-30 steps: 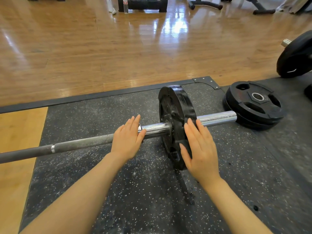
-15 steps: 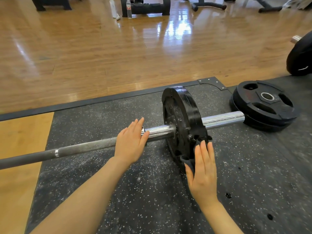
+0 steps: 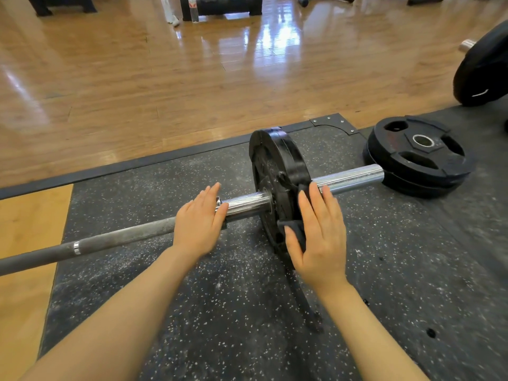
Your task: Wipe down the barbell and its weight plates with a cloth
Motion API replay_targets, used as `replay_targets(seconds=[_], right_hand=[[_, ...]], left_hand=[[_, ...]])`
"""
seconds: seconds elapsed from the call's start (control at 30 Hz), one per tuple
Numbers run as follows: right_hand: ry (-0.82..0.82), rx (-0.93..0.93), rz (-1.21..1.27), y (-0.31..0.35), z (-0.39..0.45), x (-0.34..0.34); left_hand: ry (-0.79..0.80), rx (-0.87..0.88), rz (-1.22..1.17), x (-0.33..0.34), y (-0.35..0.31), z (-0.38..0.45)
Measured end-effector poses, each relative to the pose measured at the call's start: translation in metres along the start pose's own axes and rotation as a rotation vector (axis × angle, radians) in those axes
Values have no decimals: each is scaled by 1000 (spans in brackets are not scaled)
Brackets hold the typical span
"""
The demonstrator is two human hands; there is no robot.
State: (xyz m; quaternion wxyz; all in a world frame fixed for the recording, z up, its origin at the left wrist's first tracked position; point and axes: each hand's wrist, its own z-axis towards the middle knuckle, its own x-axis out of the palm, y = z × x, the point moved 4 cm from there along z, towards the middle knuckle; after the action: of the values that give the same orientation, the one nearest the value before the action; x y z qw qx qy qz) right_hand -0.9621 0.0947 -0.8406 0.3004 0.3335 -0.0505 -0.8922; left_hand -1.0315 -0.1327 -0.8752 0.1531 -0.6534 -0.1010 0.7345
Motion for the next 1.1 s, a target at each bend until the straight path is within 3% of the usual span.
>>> replay_targets(seconds=[0.13,0.43,0.87,0.97,1.1], right_hand=[[29,-20,42,-5,4,5],[82,128,-10,-9,-51,23],[193,152,41,-10,8,32],[231,144,68,-13,29,35],[251,148,81,-15,57,44]], left_hand=[[-13,-10,-3,-3,1,7],[-31,-18,-9,-5,6,21],[70,-81,-11,-2,18,52],[41,23,186,-6,14,52],[78,169,265,0,8,49]])
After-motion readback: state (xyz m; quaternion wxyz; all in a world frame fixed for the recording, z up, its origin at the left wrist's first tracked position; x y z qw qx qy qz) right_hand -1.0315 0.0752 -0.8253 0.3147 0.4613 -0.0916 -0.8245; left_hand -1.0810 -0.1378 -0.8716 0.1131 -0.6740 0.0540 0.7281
